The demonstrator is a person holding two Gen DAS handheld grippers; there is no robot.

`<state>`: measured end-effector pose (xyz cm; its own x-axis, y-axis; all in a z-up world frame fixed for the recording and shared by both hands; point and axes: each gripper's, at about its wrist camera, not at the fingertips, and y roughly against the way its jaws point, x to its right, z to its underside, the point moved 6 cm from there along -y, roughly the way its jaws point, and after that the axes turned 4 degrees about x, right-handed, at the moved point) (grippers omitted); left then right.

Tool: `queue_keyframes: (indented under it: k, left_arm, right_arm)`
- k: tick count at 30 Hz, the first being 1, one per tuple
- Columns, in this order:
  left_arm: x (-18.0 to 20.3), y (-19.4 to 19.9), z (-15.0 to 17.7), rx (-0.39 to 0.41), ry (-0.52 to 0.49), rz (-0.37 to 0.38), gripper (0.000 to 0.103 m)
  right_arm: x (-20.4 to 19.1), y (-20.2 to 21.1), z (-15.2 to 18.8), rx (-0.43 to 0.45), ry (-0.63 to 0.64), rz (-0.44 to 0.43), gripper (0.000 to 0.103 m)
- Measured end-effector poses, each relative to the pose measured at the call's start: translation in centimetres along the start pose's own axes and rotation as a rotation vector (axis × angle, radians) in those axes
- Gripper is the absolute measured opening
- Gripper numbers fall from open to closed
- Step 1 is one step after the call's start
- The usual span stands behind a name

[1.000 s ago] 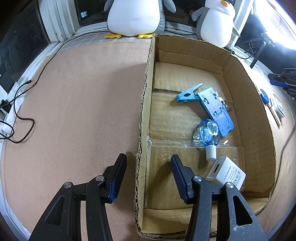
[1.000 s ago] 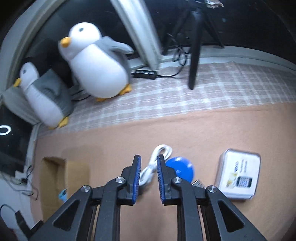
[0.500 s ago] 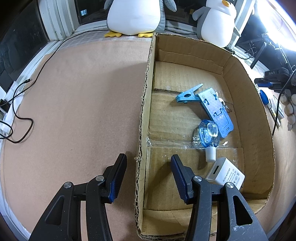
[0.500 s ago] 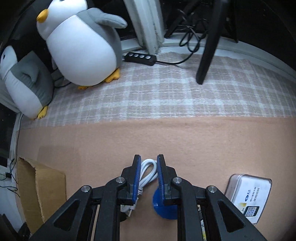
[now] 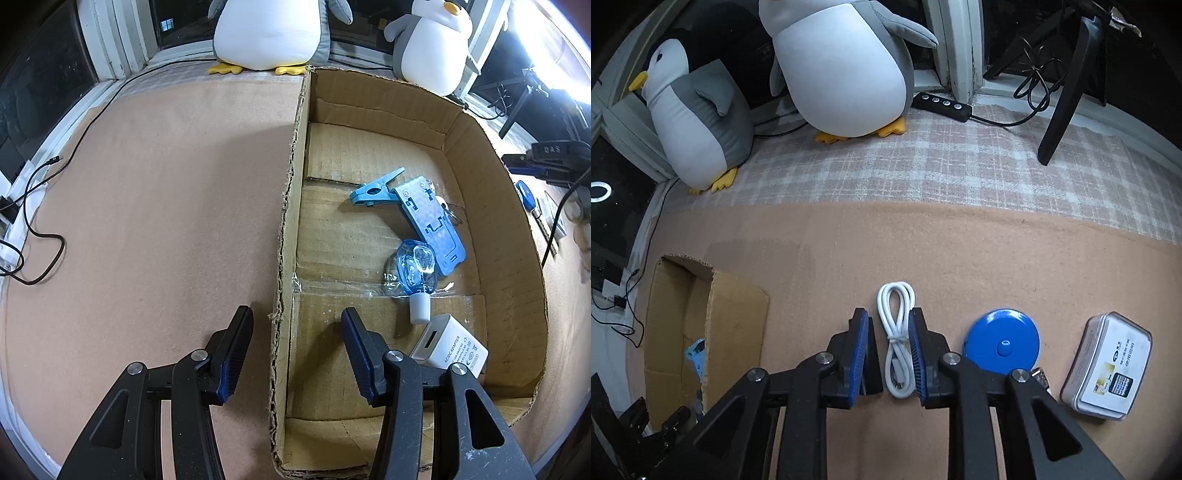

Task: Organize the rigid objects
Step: 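Move the right tool to the white USB cable and grasp it, then carry the white cable into the box and open the right gripper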

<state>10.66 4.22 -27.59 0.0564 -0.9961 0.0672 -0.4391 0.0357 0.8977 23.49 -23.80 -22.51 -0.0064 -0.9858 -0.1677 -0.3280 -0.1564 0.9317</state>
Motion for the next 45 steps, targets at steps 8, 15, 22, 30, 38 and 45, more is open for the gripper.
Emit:
queue_keyframes:
  k: [8, 15, 22, 30, 38, 45]
  left_arm:
    - [0.1, 0.0, 0.1, 0.000, 0.000, 0.000, 0.054]
    - [0.2, 0.1, 0.0, 0.001, 0.000, 0.000, 0.054]
    - [0.2, 0.1, 0.1, 0.001, 0.002, 0.003, 0.054]
    - [0.1, 0.2, 0.0, 0.002, 0.003, 0.004, 0.054]
    - [0.2, 0.2, 0.1, 0.007, 0.003, 0.002, 0.054]
    - [0.3, 0.3, 0.2, 0.011, 0.000, -0.001, 0.054]
  right_arm:
    - [1.1, -0.7, 1.5, -0.038, -0.005, 0.022, 0.020]
    - [0.7, -1.4, 1.6, -0.058, 0.024, 0.038, 0.020]
    - [0.7, -1.7, 1.4, -0.058, 0.028, 0.062, 0.019]
    - [1.7, 0.1, 1.9, -0.022, -0.028, 0.039, 0.016]
    - [1.1, 4.3, 2.8, 0.056, -0.061, -0.012, 0.016]
    - [-4.0, 7.6, 2.4, 0.124, -0.018, -0.103, 0.016]
